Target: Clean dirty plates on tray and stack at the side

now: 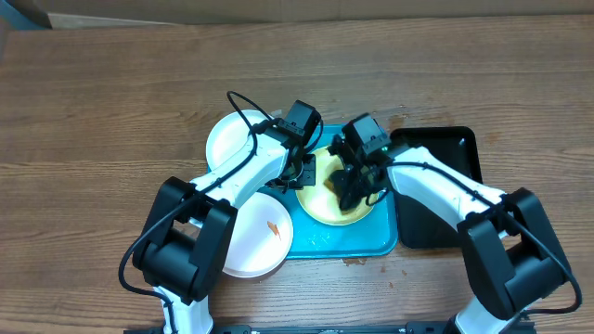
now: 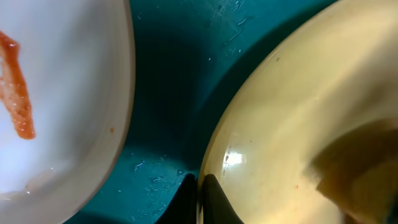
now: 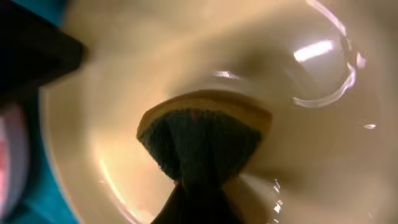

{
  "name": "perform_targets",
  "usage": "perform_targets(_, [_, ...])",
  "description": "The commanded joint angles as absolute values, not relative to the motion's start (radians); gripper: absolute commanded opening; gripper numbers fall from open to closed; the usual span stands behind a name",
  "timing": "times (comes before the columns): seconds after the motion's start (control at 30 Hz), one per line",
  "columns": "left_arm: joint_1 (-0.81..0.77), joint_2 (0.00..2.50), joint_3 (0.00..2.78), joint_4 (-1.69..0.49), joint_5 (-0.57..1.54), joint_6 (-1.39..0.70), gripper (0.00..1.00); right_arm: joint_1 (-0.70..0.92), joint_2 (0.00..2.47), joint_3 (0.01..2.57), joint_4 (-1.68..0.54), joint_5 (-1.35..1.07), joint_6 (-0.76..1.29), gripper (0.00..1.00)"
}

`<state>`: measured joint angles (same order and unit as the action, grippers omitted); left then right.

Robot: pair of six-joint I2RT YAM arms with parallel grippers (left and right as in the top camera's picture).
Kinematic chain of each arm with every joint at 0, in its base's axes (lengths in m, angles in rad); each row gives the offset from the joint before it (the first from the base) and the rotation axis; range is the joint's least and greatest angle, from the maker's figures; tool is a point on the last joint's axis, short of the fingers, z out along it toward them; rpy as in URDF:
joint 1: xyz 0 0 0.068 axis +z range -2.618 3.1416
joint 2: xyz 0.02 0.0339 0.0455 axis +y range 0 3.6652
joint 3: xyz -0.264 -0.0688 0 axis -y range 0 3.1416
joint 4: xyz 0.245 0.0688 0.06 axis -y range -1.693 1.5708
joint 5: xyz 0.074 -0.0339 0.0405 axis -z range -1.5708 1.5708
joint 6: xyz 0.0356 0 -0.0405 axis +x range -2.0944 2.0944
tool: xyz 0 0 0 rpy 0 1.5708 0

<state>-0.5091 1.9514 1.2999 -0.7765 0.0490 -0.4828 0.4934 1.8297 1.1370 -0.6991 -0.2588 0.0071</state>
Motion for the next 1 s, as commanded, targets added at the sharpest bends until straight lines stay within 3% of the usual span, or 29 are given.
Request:
perform_targets(0.0, [-0.509,1.969,1.291,-0.774,0.049,-0.479,0.04,0.455,1.831,1.238,-0.725,-0.36,-0.009,0.04])
perform_targets(0.37, [-0.509,1.969,1.291,-0.774,0.049,-0.479,0.05,0.208,1.818,1.344,-0.944,-0.307,-0.008,0.04])
perform_targets(0.57, [-0.509,1.969,1.291,-0.773,0.049,-0.479,0.13,0.042,1.818,1.341,-1.032,-0.277,0.007,0.04])
perform_targets(0.77, [-0.51,1.969,1.291,-0.77,0.049,-0.479,0.28,-0.024,1.818,1.306,-1.004,-0.129,0.084,0.04])
perform_targets(0.97, [-0.51,1.969,1.291,-0.772,0.049,-0.479,0.29,-0.025,1.818,1.217,-0.903,-0.067,0.086,0.04])
